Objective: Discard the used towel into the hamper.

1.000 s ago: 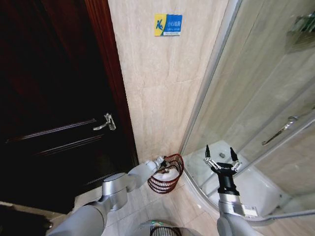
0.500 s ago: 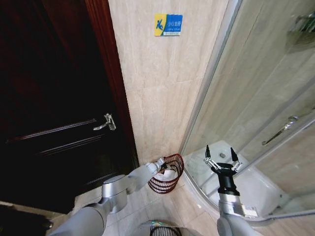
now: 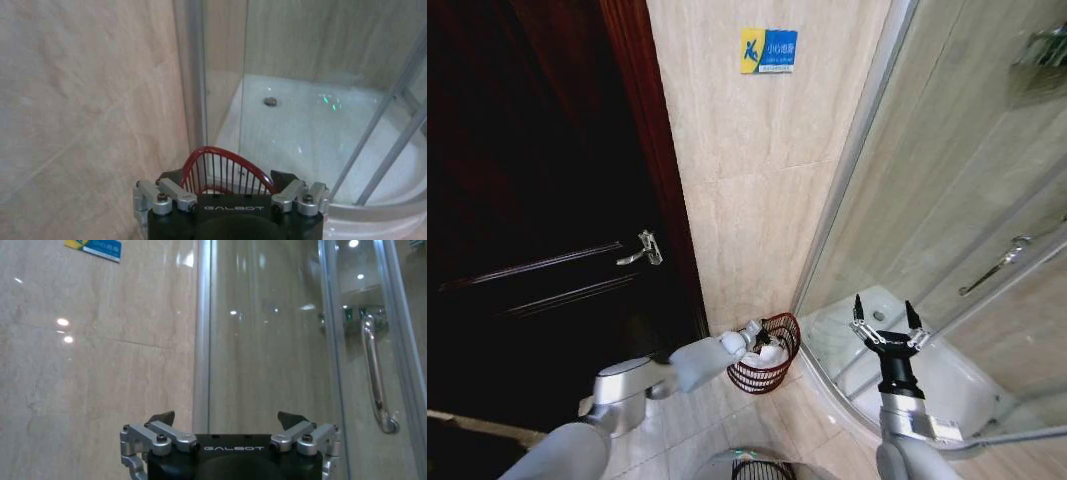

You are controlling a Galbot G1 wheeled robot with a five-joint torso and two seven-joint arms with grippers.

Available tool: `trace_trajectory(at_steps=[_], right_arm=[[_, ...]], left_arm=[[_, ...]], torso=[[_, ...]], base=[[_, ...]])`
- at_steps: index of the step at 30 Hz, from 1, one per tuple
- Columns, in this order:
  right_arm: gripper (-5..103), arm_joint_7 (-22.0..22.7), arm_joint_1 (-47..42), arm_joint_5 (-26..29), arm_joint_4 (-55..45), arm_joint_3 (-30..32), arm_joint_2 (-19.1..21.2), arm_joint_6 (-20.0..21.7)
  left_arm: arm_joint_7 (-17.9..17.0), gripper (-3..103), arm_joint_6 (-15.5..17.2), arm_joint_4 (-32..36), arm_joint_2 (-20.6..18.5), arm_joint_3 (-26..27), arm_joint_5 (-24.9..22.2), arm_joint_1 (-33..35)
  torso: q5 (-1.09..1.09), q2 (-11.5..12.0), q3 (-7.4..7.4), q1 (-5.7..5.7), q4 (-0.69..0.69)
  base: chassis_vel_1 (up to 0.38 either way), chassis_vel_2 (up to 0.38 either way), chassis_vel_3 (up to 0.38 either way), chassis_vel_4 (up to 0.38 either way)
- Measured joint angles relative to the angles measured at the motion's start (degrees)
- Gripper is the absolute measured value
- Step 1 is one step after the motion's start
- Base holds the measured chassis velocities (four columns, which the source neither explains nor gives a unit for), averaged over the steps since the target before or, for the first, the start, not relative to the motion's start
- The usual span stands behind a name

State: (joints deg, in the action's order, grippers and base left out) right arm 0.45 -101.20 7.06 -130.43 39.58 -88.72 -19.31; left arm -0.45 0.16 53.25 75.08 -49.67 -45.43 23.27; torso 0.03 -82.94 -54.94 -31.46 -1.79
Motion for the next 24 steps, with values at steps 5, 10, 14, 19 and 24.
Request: trace_trajectory(at_steps=[5, 10, 14, 19, 24], right_arm=[[100, 0.7, -0.6, 0.9, 0.6, 0.9, 1.4, -0.1], [100, 1.3, -0.6, 1.5, 1.1, 1.4, 2.0, -0.2], [100, 1.6, -0.6, 1.8, 1.4, 1.6, 2.1, -0.2], [100, 2.3, -0.9, 1.3, 1.8, 1.5, 2.0, -0.4], [100, 2.7, -1.9, 0.6, 1.8, 1.0, 2.4, -1.1]], left_arm=[[-4.5, 95, 2.6, 9.0, -3.7, 1.2, -1.7, 1.6], [-6.2, 100, 3.7, 17.0, -8.9, 3.0, -1.6, 3.4], [-6.6, 100, 4.1, 21.0, -12.3, 5.2, -1.2, 4.7], [-6.2, 100, 6.2, 29.5, -19.5, 16.5, 3.4, 11.1], [-2.1, 100, 6.4, 39.0, -26.0, 29.1, 8.8, 22.2]], torso=[[-0.03, 0.0, 0.0, 0.0, 0.01], [-0.05, 0.0, 0.0, 0.0, 0.01], [-0.03, 0.0, 0.0, 0.0, 0.01], [-0.04, 0.0, 0.0, 0.0, 0.01], [-0.08, 0.0, 0.0, 0.0, -0.02]], base=[[0.0, 0.0, 0.0, 0.0], [0.0, 0.0, 0.0, 0.0], [0.0, 0.0, 0.0, 0.0], [0.0, 0.0, 0.0, 0.0], [0.0, 0.0, 0.0, 0.0]])
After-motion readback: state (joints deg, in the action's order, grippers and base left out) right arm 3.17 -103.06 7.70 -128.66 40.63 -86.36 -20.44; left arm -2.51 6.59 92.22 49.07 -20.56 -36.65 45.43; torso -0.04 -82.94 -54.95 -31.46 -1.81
